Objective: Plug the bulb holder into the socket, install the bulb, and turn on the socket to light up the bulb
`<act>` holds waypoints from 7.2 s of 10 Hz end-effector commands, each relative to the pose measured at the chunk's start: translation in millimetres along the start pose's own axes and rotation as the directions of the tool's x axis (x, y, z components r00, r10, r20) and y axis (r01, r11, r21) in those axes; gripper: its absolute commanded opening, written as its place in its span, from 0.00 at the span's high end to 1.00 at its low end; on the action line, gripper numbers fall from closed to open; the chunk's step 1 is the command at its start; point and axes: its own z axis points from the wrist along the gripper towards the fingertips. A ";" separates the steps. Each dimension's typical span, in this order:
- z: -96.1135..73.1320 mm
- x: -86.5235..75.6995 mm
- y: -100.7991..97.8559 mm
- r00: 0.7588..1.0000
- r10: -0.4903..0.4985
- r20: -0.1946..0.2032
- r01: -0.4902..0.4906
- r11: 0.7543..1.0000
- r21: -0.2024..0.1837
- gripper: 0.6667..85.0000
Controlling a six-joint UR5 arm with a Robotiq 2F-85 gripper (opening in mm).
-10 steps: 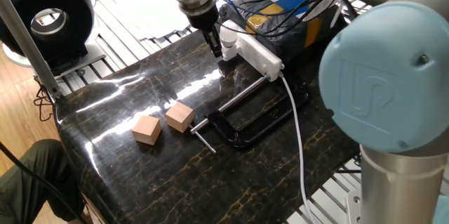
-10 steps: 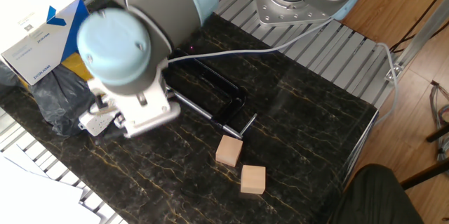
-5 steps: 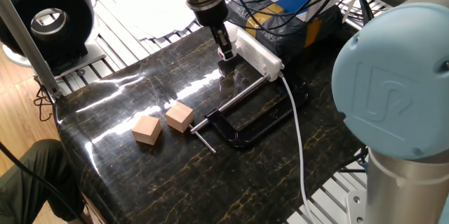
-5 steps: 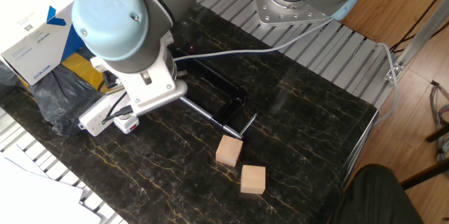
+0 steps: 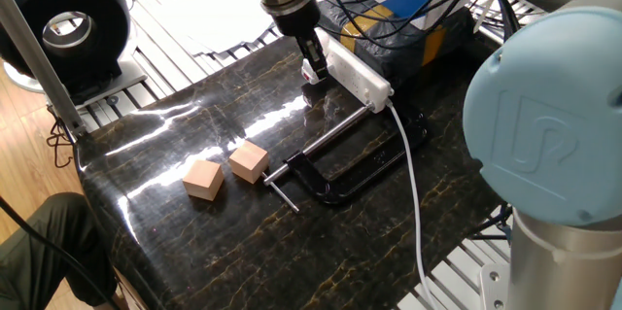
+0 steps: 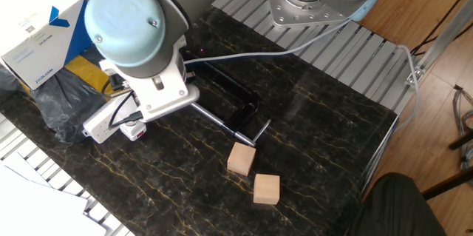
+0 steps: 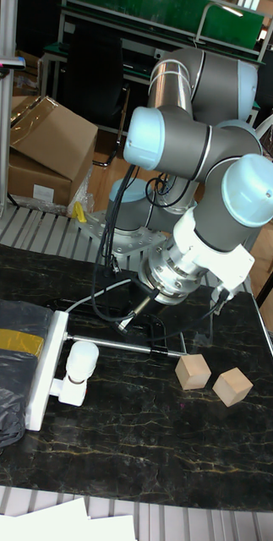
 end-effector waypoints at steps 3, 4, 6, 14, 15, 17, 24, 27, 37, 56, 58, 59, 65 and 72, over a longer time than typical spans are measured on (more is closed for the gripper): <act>-0.8 -11.1 -34.2 0.998 -0.057 0.028 0.053 0.990 0.128 1.00; -1.0 -8.4 -36.7 0.999 -0.036 0.020 0.032 0.990 0.137 1.00; 7.1 -0.1 -28.6 1.000 -0.011 -0.019 0.014 0.987 0.163 1.00; 49.7 11.0 26.3 0.998 -0.052 -0.040 0.059 0.975 0.213 1.00; 55.9 12.2 20.0 0.998 -0.049 -0.043 0.057 0.974 0.221 1.00; 67.1 9.2 23.4 0.999 -0.044 -0.032 0.050 0.978 0.204 1.00; 79.6 17.9 30.0 0.998 -0.014 -0.060 0.027 0.975 0.219 1.00; 92.5 33.0 19.4 0.994 -0.058 -0.094 0.081 0.962 0.260 1.00; 99.8 43.2 0.8 0.989 -0.073 -0.129 0.111 0.941 0.319 1.00; 113.0 57.8 1.5 0.987 -0.073 -0.144 0.118 0.937 0.329 1.00; 114.3 39.6 13.6 0.993 -0.094 -0.074 0.112 0.950 0.292 1.00; 112.9 36.0 14.7 0.992 -0.110 -0.065 0.124 0.949 0.291 1.00; 107.6 48.8 -4.6 0.983 -0.132 -0.127 0.169 0.922 0.349 1.00; 111.8 53.3 2.4 0.983 -0.137 -0.123 0.171 0.929 0.328 1.00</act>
